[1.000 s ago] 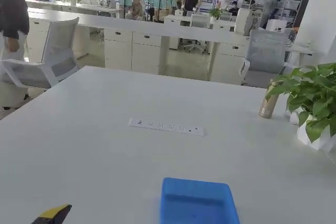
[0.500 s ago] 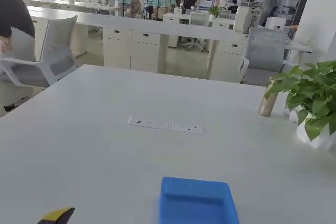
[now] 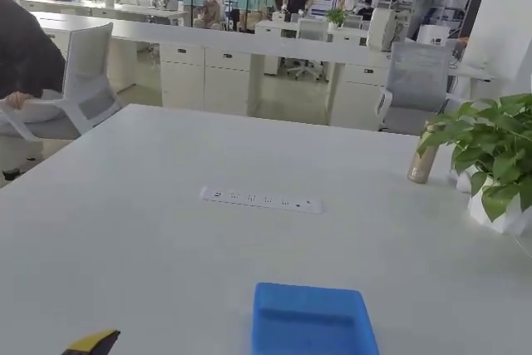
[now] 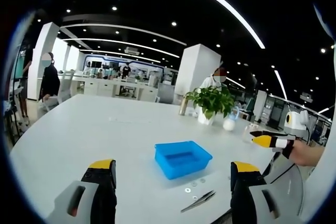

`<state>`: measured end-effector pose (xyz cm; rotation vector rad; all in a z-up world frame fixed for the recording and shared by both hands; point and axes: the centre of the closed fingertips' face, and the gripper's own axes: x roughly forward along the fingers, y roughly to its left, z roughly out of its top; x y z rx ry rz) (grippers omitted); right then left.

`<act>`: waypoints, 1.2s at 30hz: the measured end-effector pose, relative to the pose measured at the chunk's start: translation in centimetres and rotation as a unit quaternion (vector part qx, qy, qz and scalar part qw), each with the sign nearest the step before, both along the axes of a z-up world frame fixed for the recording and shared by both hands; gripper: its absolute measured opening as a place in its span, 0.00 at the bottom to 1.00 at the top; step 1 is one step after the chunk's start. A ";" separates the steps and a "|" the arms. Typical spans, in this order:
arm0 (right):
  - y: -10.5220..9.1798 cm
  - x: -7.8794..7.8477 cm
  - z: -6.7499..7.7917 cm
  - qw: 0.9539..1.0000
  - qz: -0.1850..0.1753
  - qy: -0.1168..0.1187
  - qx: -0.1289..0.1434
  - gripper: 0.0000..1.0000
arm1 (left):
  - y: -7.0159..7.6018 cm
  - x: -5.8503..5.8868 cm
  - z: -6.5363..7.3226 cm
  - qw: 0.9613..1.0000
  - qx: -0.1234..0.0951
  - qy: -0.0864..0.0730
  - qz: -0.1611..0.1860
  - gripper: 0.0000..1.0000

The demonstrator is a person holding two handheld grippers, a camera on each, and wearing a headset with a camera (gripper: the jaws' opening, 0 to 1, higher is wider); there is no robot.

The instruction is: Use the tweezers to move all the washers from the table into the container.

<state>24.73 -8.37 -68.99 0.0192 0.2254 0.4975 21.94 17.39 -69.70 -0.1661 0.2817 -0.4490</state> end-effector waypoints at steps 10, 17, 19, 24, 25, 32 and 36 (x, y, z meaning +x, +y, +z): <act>1.0 -0.3 -0.3 0.999 0.022 0.017 0.030 0.63 | -0.9 -0.3 -0.2 0.999 -0.008 0.009 -0.033 0.72; 2.8 -0.6 -0.9 0.997 0.062 0.035 0.026 0.51 | -2.5 -0.8 -1.2 0.994 0.004 0.022 -0.104 0.53; 3.5 -0.8 -1.4 0.995 0.085 0.039 0.020 0.50 | -3.0 -1.0 -2.2 0.991 0.026 0.031 -0.130 0.41; 5.2 -2.2 -3.3 0.985 0.150 0.085 0.016 0.33 | -4.6 -1.7 -4.6 0.975 0.079 0.057 -0.200 0.30; 5.2 -2.2 -3.5 0.985 0.151 0.088 0.009 0.28 | -4.8 -1.7 -4.8 0.973 0.081 0.060 -0.207 0.28; 7.4 -3.6 -6.6 0.964 0.228 0.137 -0.030 0.26 | -6.2 -1.9 -6.0 0.949 0.107 0.079 -0.287 0.12; 8.4 -4.0 -8.0 0.954 0.251 0.153 -0.055 0.23 | -6.8 -1.7 -7.4 0.929 0.153 0.095 -0.323 0.13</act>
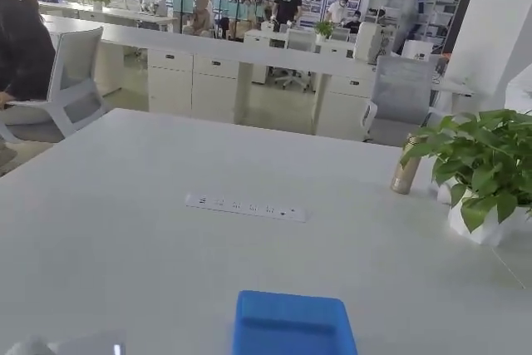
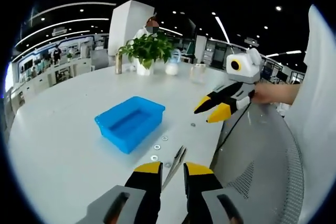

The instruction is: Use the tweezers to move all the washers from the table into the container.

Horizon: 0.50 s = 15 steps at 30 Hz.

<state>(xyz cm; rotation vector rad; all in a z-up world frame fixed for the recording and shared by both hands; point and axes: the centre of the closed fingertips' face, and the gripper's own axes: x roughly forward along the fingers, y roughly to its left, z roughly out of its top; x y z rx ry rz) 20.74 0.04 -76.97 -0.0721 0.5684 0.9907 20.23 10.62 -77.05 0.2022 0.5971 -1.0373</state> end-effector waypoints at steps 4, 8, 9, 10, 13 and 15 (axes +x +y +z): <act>0.6 -0.4 -1.0 1.000 0.017 0.005 -0.020 0.26 | -0.7 -0.1 -1.6 0.999 0.042 0.002 -0.034 0.11; 1.1 -0.9 -1.6 0.999 0.025 0.010 -0.026 0.31 | -0.9 -0.2 -3.5 0.993 0.098 0.008 -0.067 0.11; 1.1 -1.1 -1.7 0.999 0.029 0.011 -0.029 0.31 | -1.0 0.0 -4.0 0.992 0.107 0.012 -0.067 0.11; 1.1 -1.2 -1.9 0.999 0.033 0.012 -0.033 0.31 | -1.0 0.1 -4.3 0.992 0.110 0.017 -0.067 0.11; 1.3 -1.6 -2.3 0.998 0.042 0.011 -0.053 0.30 | -0.4 0.4 -5.7 0.983 0.162 0.021 -0.083 0.11; 1.1 -1.6 -2.5 0.997 0.043 0.013 -0.056 0.30 | -0.4 0.5 -6.1 0.977 0.185 0.010 -0.101 0.09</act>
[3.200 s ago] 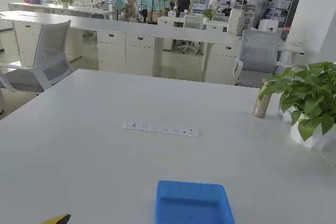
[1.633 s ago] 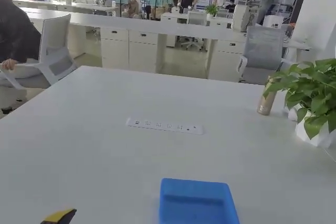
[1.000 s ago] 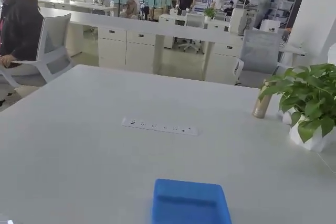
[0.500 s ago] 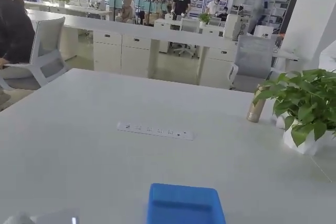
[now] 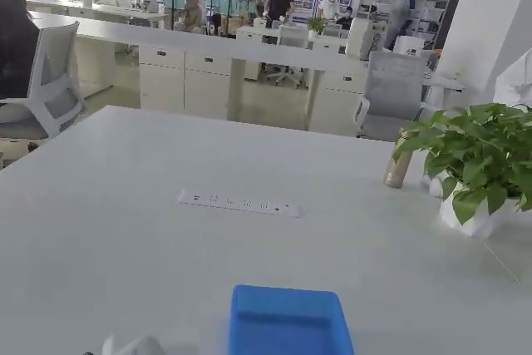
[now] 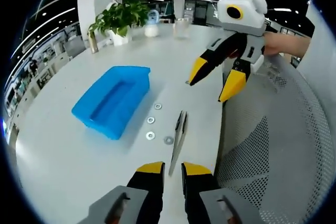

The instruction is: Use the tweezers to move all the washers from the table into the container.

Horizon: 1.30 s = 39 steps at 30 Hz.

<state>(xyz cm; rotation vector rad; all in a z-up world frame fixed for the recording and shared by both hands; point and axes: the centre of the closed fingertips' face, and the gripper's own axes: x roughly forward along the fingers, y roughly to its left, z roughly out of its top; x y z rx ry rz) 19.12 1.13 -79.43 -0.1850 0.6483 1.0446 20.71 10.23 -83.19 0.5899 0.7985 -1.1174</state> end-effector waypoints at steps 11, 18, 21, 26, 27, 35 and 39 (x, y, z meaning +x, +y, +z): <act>-1.3 0.8 -1.2 0.999 -0.015 0.003 -0.028 0.30 | -0.2 -0.1 -3.1 0.993 0.100 0.011 -0.066 0.05; -1.7 1.1 -2.0 0.998 -0.013 -0.011 -0.061 0.32 | -0.4 -0.3 -3.2 0.990 0.113 0.008 -0.085 0.02; -2.0 1.4 -2.4 0.997 -0.017 -0.017 -0.073 0.34 | -0.4 -0.3 -3.2 0.986 0.124 -0.001 -0.111 0.01; -2.1 1.7 -2.4 0.996 -0.022 -0.020 -0.081 0.33 | -0.4 -0.4 -3.2 0.978 0.151 -0.007 -0.145 0.01; -2.0 1.8 -2.4 0.996 -0.022 -0.020 -0.079 0.32 | -0.5 -0.4 -3.2 0.977 0.153 -0.007 -0.146 0.01; -0.6 2.1 -2.6 0.996 -0.005 -0.027 -0.084 0.32 | -0.4 -0.2 -3.4 0.976 0.134 -0.045 -0.165 0.00; 0.0 1.4 -2.7 0.996 0.015 -0.031 -0.087 0.31 | -0.3 -0.3 -3.5 0.978 0.129 -0.058 -0.150 0.00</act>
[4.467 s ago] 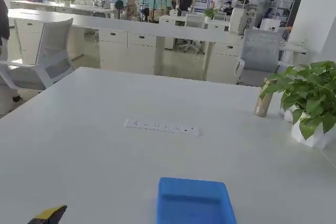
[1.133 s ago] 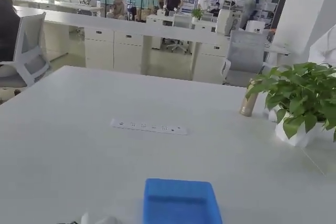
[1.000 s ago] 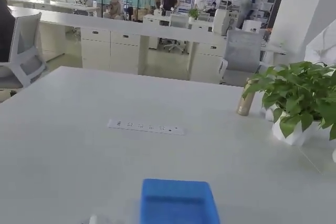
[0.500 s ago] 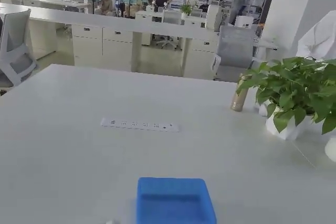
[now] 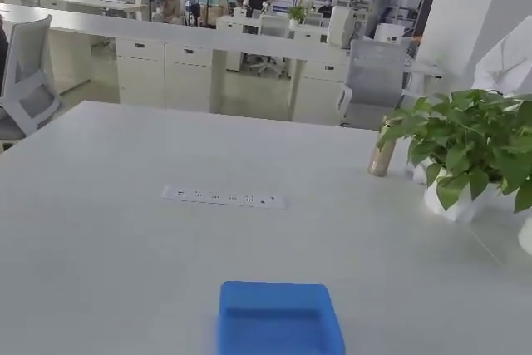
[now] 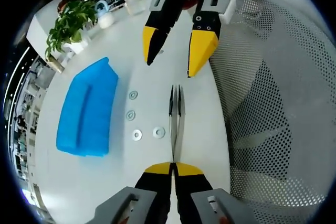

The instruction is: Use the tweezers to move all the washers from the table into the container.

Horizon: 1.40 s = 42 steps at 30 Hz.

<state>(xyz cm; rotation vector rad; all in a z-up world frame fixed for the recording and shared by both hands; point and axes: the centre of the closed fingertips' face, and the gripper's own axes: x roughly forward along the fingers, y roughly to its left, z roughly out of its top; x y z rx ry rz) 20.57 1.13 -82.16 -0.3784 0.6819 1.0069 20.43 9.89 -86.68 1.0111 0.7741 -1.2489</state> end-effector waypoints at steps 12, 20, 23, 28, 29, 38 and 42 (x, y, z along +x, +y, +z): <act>1.0 -1.1 0.0 0.999 0.045 -0.008 -0.006 0.21 | -1.5 -1.8 5.1 0.997 -0.081 0.011 0.007 0.00; 2.1 -1.6 -0.1 0.997 0.079 -0.011 -0.006 0.18 | -4.0 -2.6 8.6 0.989 -0.145 0.016 -0.001 0.00; 2.5 -1.9 -0.4 0.995 0.102 -0.010 -0.011 0.13 | -5.0 -2.8 9.4 0.986 -0.163 0.017 -0.006 0.00; 2.3 -2.0 -1.0 0.993 0.118 -0.010 -0.027 0.07 | -5.9 -3.1 9.9 0.982 -0.184 0.018 -0.022 0.00; 2.2 -1.9 -1.0 0.993 0.119 -0.008 -0.024 0.07 | -5.9 -3.1 9.9 0.982 -0.185 0.017 -0.022 0.00; 3.2 -2.3 -0.8 0.990 0.139 -0.019 -0.019 0.05 | -5.9 -2.9 10.4 0.976 -0.215 0.035 -0.006 0.00; 3.6 -2.2 -0.7 0.989 0.142 -0.023 -0.019 0.05 | -6.0 -2.9 10.7 0.973 -0.228 0.042 0.001 0.00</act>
